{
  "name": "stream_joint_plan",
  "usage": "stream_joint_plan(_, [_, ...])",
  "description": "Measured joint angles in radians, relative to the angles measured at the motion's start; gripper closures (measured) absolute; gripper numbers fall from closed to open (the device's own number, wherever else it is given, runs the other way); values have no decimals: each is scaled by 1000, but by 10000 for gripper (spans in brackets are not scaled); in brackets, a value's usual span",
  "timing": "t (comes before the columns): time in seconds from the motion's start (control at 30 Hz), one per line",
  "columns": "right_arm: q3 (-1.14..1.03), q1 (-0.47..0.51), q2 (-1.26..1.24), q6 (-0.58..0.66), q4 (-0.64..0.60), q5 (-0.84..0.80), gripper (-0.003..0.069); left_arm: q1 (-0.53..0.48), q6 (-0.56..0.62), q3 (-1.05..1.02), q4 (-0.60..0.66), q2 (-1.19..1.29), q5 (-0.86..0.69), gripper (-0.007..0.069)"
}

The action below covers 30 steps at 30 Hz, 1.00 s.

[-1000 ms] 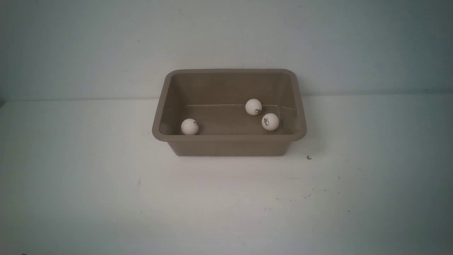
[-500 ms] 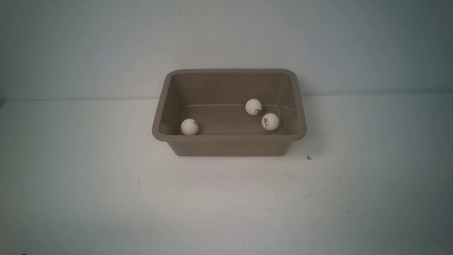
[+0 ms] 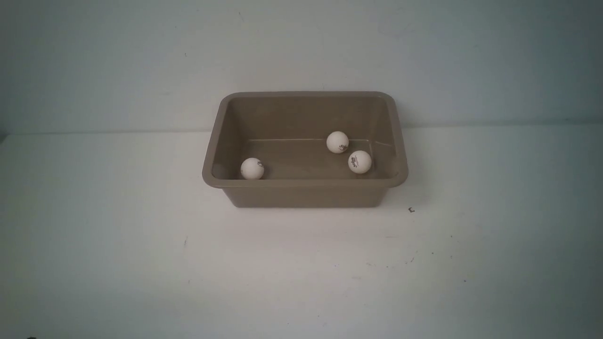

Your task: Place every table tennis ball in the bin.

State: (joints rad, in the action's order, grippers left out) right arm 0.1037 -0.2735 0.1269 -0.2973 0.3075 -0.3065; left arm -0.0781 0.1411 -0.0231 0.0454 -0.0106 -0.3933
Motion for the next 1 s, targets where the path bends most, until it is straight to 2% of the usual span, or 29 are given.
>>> stream_joint_plan(0.03, [0, 7, 0, 0, 0, 0, 500, 0, 0, 0, 0, 0, 0, 335])
stream_joint_plan(0.1, [-68, 99, 0, -2, -3, 45, 500, 0, 0, 0, 0, 0, 0, 335])
stream_joint_plan(0.23, [-92, 163, -12, 3, -17, 46, 500, 0, 0, 0, 0, 0, 0, 335])
stream_joint_plan(0.43, [-94, 244, -35, 13, -2, -37, 500, 0, 0, 0, 0, 0, 0, 335])
stream_joint_plan(1.0, [-128, 264, -137, 6, -6, -74, 500, 0, 0, 0, 0, 0, 0, 335])
